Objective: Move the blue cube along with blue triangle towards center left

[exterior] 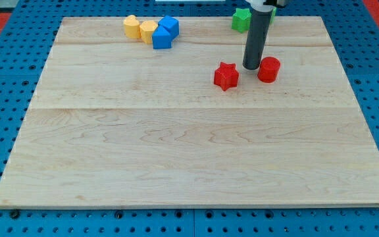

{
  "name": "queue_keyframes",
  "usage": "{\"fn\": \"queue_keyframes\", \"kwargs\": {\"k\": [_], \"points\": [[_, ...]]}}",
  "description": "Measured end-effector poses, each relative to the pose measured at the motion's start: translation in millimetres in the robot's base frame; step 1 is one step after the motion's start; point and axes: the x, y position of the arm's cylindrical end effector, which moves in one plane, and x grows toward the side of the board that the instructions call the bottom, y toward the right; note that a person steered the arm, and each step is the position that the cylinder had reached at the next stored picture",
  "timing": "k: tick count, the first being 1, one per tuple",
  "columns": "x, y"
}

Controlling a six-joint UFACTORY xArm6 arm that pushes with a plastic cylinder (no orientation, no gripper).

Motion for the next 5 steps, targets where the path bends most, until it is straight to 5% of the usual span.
{"fn": "queue_keyframes", "kwargs": {"k": [1,2,4,5], "points": [[-23.3,46.0],[-3.4,105.5],[36.4,-43.3],[-43.3,-15.5]]}}
